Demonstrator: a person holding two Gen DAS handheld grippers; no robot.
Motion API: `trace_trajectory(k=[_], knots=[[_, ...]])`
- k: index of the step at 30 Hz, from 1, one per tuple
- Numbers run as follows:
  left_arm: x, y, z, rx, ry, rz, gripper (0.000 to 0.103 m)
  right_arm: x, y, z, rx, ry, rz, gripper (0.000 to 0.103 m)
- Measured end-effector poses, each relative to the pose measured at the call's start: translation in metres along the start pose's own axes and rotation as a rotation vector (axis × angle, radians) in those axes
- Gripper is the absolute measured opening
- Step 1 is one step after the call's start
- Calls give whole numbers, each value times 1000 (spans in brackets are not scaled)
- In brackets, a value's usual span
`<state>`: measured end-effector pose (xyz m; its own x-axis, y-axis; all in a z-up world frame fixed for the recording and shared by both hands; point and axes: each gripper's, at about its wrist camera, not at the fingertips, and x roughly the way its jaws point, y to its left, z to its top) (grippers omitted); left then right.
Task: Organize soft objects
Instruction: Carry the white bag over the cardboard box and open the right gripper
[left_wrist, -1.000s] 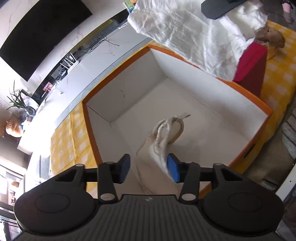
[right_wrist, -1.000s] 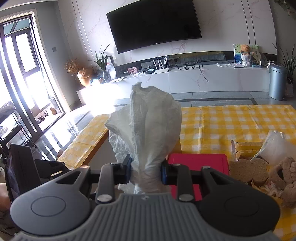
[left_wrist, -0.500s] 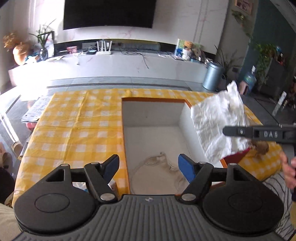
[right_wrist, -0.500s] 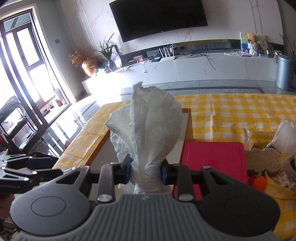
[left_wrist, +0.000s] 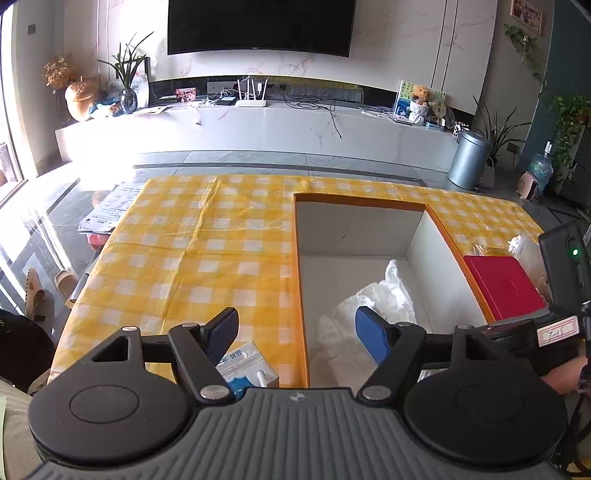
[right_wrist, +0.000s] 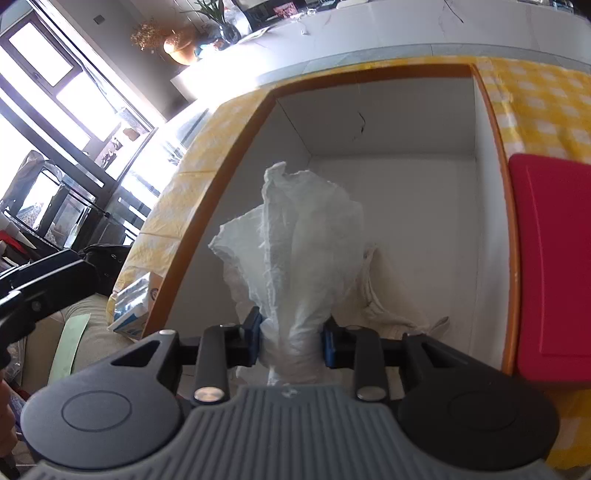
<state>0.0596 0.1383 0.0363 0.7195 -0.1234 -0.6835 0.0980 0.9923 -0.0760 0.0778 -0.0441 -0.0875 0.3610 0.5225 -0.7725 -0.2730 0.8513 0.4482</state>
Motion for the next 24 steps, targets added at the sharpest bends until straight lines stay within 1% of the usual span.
trace_trajectory(k=[2, 5, 6, 8, 9, 10, 12, 14, 15, 16, 17, 18, 24], knots=[[1, 3, 0, -8, 4, 0, 84, 10, 1, -3, 12, 27, -8, 32], [0, 6, -3, -15, 9, -12, 84, 14, 9, -6, -10, 14, -37, 35], [-1, 7, -4, -15, 7, -15, 84, 15, 11, -6, -14, 11, -43, 38], [-4, 7, -5, -13, 4, -14, 84, 17, 15, -6, -25, 9, -70, 46], [-5, 6, -5, -12, 4, -14, 84, 17, 17, -5, -34, 10, -92, 61], [-5, 6, -5, -12, 6, -14, 84, 16, 19, -3, -46, 10, -121, 78], [-7, 7, -6, -12, 8, -14, 84, 9, 17, 0, -81, -1, -148, 88], [-8, 7, -6, -12, 8, -12, 84, 2, 21, 0, -108, -17, -140, 89], [-8, 8, -6, -13, 6, -9, 84, -2, 23, 1, -117, -21, -131, 95], [-10, 8, -6, -18, 3, -3, 84, -7, 24, 2, -126, -20, -119, 98], [-11, 9, -6, -27, -1, 5, 84, -10, 25, 2, -136, -18, -117, 98], [-13, 10, -5, -37, -6, 12, 84, -13, 27, 2, -147, -18, -129, 98], [-29, 8, -1, -55, -34, 29, 84, -30, 43, -5, -263, -71, -287, 101]])
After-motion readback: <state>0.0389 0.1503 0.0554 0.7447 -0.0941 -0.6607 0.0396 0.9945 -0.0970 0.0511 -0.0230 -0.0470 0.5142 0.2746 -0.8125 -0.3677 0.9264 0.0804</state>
